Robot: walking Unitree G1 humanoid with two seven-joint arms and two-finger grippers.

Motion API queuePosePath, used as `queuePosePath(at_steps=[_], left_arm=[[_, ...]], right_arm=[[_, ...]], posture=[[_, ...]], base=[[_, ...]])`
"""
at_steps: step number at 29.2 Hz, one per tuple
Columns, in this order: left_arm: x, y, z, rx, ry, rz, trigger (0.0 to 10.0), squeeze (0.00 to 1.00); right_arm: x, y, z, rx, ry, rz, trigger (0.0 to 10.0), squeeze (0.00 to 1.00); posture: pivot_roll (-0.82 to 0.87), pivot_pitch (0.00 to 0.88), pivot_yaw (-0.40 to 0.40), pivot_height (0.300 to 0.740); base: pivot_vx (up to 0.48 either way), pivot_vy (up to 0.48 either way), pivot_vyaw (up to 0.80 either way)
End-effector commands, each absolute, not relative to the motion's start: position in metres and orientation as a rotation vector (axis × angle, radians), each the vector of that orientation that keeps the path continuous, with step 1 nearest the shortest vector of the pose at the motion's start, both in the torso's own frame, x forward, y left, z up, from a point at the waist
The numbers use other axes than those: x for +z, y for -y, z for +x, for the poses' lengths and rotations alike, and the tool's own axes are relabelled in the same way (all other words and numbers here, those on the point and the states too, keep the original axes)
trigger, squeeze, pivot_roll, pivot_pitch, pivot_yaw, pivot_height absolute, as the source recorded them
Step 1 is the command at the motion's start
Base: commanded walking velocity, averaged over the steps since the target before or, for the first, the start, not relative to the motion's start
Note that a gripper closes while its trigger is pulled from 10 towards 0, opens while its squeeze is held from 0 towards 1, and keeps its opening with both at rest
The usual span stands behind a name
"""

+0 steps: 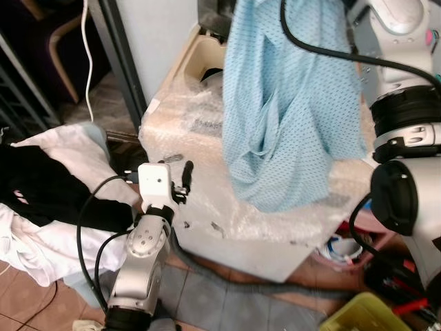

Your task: Clothes washing

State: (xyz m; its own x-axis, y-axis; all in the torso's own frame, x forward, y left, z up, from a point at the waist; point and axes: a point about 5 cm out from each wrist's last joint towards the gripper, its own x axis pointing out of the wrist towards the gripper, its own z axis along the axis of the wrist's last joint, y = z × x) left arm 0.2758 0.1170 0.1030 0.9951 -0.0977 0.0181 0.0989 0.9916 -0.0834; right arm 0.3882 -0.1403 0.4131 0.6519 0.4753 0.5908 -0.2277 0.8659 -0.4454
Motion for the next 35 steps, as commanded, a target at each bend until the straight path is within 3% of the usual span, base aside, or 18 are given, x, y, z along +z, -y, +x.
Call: queuePosePath(at_steps=[1, 13, 17, 19, 23, 30, 34, 35], left_arm=[[0.099, -0.12, 0.274, -0.067, -0.004, -0.095, 10.0, 0.0], [0.094, -0.119, 0.276, -0.039, -0.036, -0.105, 10.0, 0.0], [0.093, -0.119, 0.276, -0.041, -0.04, -0.101, 10.0, 0.0], [0.093, -0.118, 0.275, -0.041, -0.043, -0.099, 10.0, 0.0], [0.091, -0.118, 0.274, -0.044, -0.055, -0.095, 10.0, 0.0], [0.089, -0.117, 0.274, -0.053, -0.064, -0.09, 10.0, 0.0], [0.089, -0.117, 0.274, -0.055, -0.067, -0.088, 10.0, 0.0], [0.089, -0.117, 0.274, -0.055, -0.068, -0.088, 10.0, 0.0]], right_arm=[[0.42, 0.118, 0.384, 0.471, 0.812, -0.364, 10.0, 0.0], [0.43, 0.113, 0.389, 0.436, 0.798, -0.392, 10.0, 0.0], [0.383, 0.105, 0.407, 0.503, 0.544, -0.404, 10.0, 0.0], [0.341, 0.103, 0.417, 0.569, 0.319, -0.379, 10.0, 0.0], [0.277, 0.118, 0.424, 0.533, -0.022, -0.42, 10.0, 0.0], [0.247, 0.137, 0.423, 0.498, -0.159, -0.354, 10.0, 0.0], [0.253, 0.139, 0.42, 0.566, -0.056, -0.552, 10.0, 0.0], [0.257, 0.142, 0.42, 0.552, -0.015, -0.615, 10.0, 1.0]], posture=[[-0.02, 0.018, -0.016, 0.74], [-0.02, 0.005, -0.024, 0.74], [-0.01, 0.001, -0.025, 0.74], [-0.01, 0.002, -0.025, 0.74], [-0.01, 0.001, -0.025, 0.74], [-0.01, 0.002, -0.027, 0.74], [-0.01, 0.003, -0.025, 0.74], [-0.01, 0.003, -0.024, 0.74]], base=[[0.45, 0.0, 0.0], [0.109, 0.0, 0.0], [0.0, 0.0, 0.0], [0.0, 0.0, 0.0], [0.0, 0.0, 0.0], [0.0, 0.0, 0.0], [0.0, 0.0, 0.0], [0.0, 0.0, 0.0]])
